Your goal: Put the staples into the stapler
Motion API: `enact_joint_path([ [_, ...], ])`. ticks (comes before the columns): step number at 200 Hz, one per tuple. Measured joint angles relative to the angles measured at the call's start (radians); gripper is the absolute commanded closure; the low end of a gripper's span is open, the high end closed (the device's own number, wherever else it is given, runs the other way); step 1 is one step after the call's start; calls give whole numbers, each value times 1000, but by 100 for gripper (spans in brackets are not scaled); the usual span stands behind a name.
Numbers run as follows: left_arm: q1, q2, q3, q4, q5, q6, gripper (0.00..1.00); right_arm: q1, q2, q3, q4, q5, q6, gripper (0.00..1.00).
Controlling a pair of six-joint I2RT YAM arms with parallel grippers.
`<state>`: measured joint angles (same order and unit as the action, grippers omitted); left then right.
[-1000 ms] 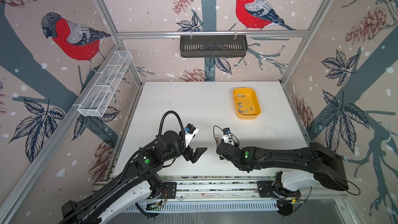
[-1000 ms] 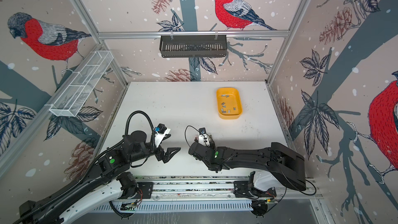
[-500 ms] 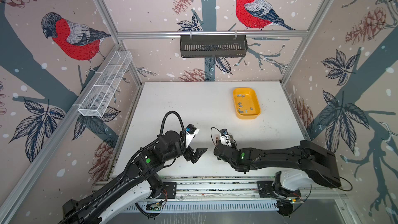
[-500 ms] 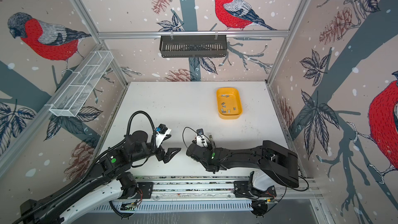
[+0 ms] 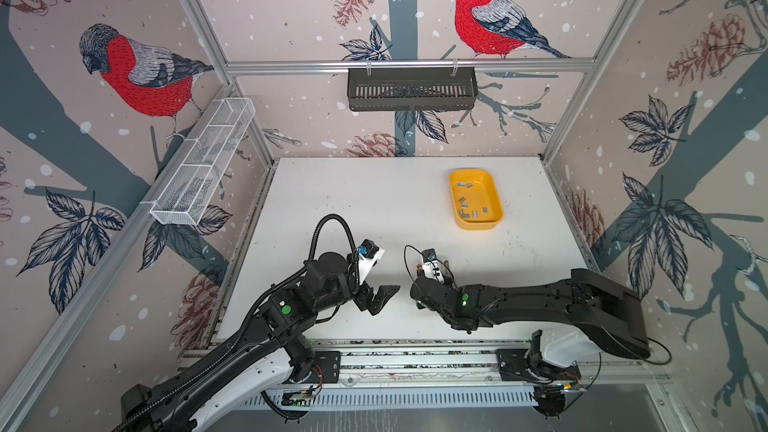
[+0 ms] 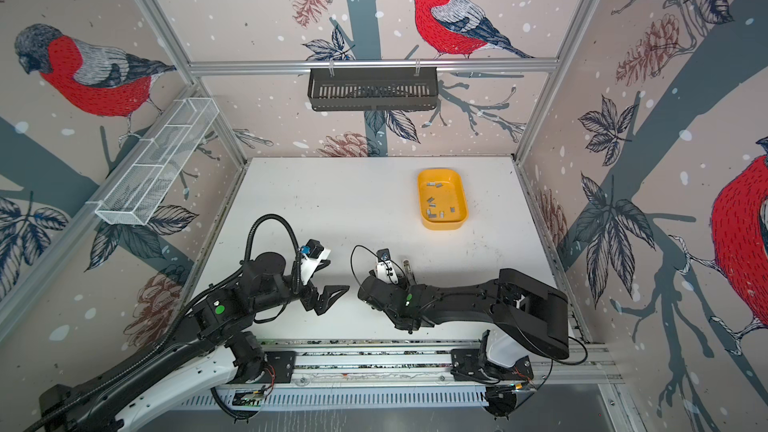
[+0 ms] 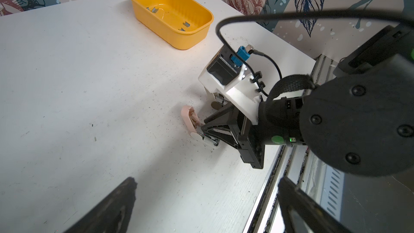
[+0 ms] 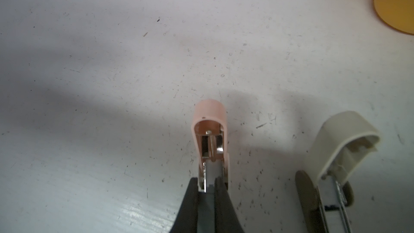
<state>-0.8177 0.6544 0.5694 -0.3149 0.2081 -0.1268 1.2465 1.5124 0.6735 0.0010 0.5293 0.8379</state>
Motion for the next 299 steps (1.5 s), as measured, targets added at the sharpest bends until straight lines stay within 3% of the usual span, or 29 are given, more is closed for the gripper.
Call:
enact_joint_path([
  [299,11,5,0,4,24,-3,2,-26,32,-19,35,-28,-27,94],
])
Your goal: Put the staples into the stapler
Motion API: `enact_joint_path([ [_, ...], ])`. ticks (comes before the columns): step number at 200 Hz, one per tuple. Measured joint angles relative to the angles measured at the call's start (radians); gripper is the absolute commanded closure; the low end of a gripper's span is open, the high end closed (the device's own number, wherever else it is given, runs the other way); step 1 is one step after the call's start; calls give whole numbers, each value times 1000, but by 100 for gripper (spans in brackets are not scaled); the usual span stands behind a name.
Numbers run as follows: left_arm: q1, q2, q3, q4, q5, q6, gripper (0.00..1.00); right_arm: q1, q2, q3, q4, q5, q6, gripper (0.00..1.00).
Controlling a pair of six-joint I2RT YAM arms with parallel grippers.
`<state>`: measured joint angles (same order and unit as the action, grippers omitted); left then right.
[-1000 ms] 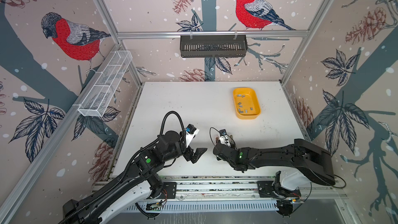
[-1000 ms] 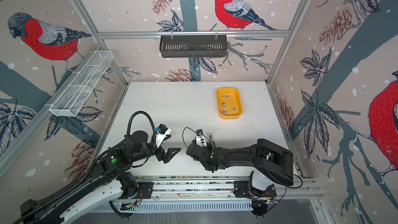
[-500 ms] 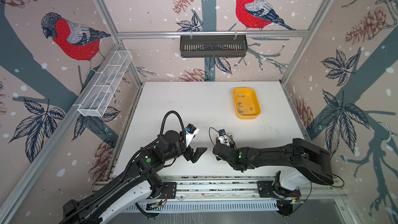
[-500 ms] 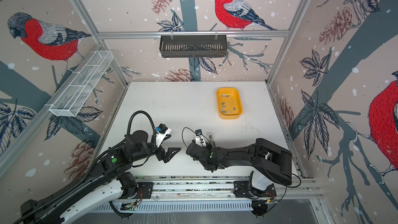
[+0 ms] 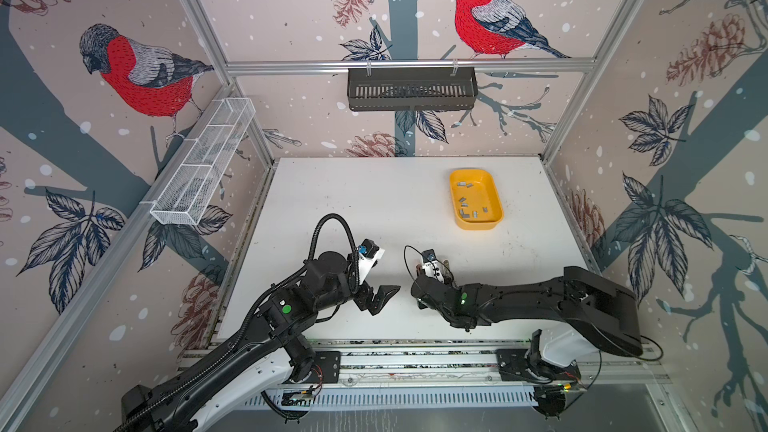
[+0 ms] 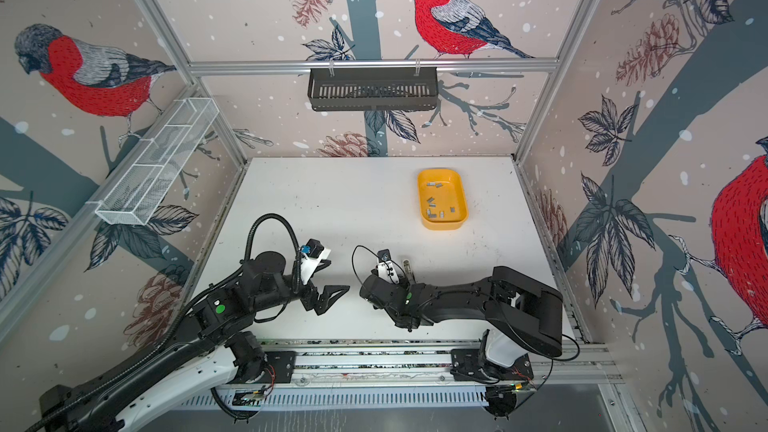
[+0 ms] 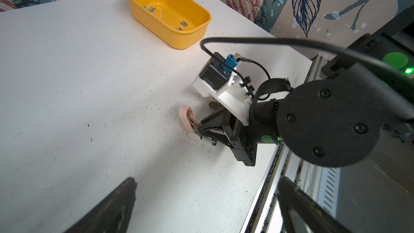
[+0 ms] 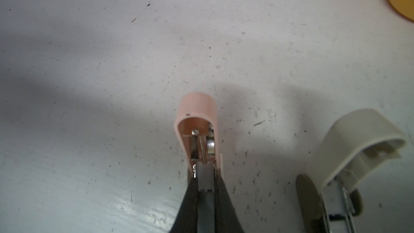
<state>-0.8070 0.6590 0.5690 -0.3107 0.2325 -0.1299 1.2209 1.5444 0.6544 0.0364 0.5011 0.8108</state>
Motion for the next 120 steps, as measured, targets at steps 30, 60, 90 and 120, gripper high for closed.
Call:
enact_joint_path([
  [30,0,0,0,0,1,0,2,0,2,-2,6,0,2,94],
  [60,0,0,0,0,1,0,2,0,3,-5,12,0,3,94],
  [90,1,0,0,0,1,0,2,2,3,-10,18,0,5,94],
  [120,1,-1,0,0,1,0,2,9,0,-16,14,0,9,94],
])
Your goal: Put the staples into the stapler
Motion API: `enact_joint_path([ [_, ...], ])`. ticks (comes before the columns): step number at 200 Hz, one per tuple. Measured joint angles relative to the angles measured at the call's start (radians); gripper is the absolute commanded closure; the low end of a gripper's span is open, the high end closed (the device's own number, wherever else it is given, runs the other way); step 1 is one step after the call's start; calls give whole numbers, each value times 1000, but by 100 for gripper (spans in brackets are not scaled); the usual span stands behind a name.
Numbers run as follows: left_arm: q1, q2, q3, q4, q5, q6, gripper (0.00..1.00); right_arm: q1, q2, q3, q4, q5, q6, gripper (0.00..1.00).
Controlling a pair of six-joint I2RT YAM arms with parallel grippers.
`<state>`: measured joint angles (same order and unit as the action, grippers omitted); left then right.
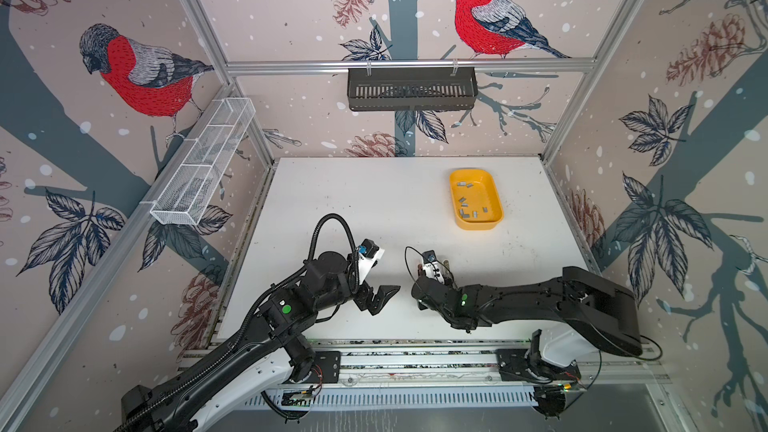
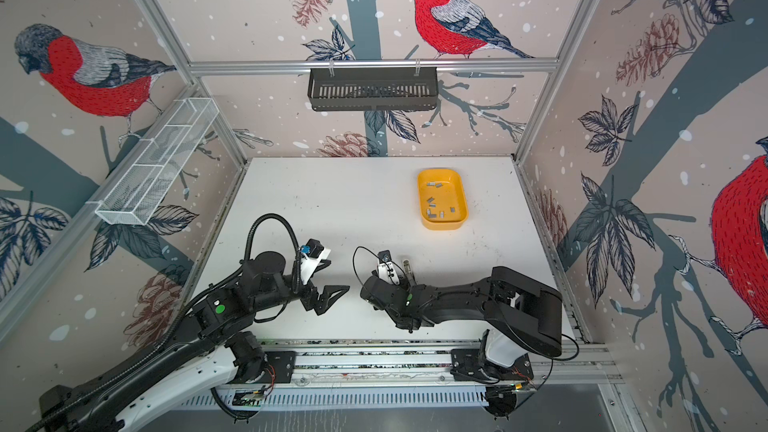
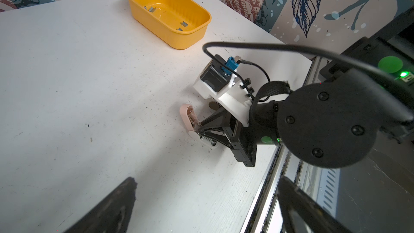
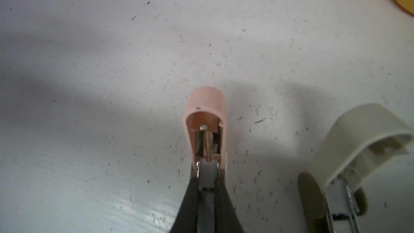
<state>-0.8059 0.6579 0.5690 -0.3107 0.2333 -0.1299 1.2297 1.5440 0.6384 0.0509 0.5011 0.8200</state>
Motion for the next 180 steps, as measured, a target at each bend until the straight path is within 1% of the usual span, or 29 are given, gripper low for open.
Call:
enact_joint_path([
  [103,0,0,0,0,0,0,2,9,-45,-22,-16,1,22,92],
  [180,0,-1,0,0,0,0,2,11,-47,-29,-17,3,41,90],
])
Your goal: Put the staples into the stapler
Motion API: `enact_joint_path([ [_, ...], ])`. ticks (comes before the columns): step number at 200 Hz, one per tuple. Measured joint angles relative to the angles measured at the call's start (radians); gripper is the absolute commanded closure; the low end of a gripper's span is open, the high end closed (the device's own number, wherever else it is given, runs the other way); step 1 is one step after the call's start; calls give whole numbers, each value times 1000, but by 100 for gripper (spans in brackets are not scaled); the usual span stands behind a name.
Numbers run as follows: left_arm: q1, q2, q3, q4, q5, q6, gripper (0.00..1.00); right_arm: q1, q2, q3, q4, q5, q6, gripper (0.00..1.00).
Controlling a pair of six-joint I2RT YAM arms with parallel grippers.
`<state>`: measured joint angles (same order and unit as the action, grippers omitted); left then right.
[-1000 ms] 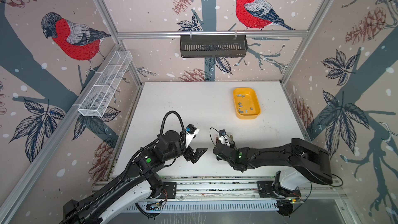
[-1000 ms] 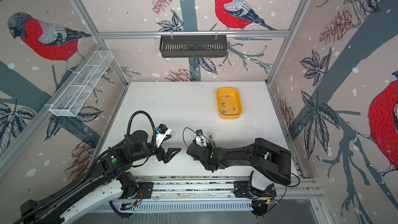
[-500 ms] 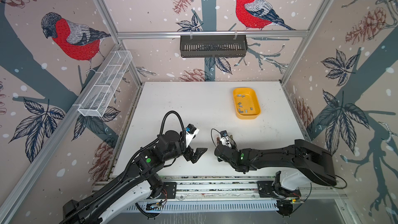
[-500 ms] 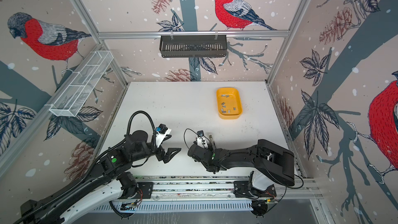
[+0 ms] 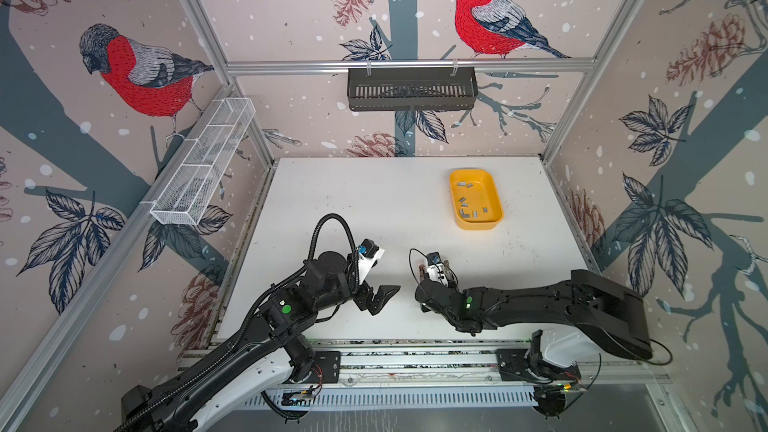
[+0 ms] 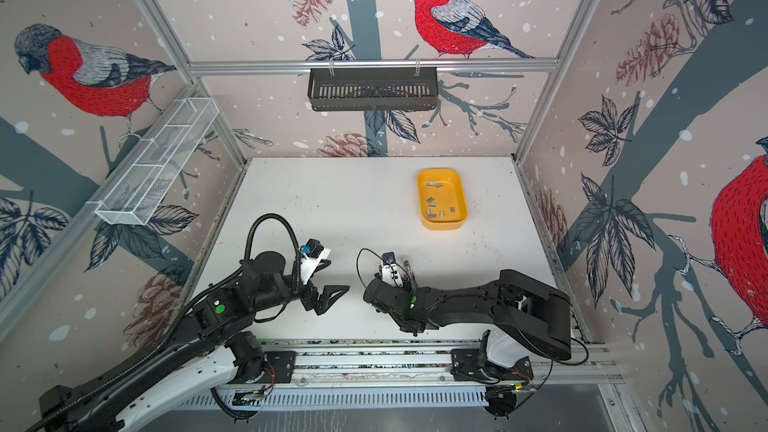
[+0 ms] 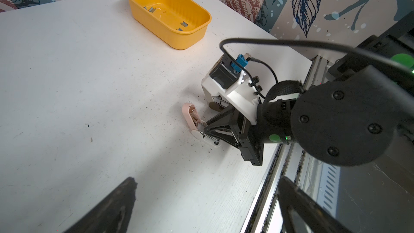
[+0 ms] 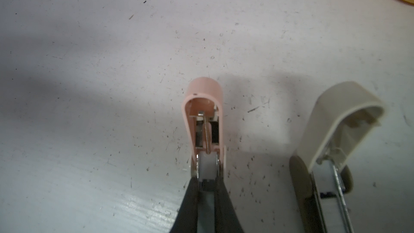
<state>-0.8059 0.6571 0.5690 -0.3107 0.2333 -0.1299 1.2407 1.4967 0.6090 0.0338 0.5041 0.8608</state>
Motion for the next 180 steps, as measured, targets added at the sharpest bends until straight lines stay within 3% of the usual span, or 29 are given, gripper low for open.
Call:
enact_joint_path([
  [180,3,0,0,0,0,0,2,-3,0,-2,-16,8,7,75],
])
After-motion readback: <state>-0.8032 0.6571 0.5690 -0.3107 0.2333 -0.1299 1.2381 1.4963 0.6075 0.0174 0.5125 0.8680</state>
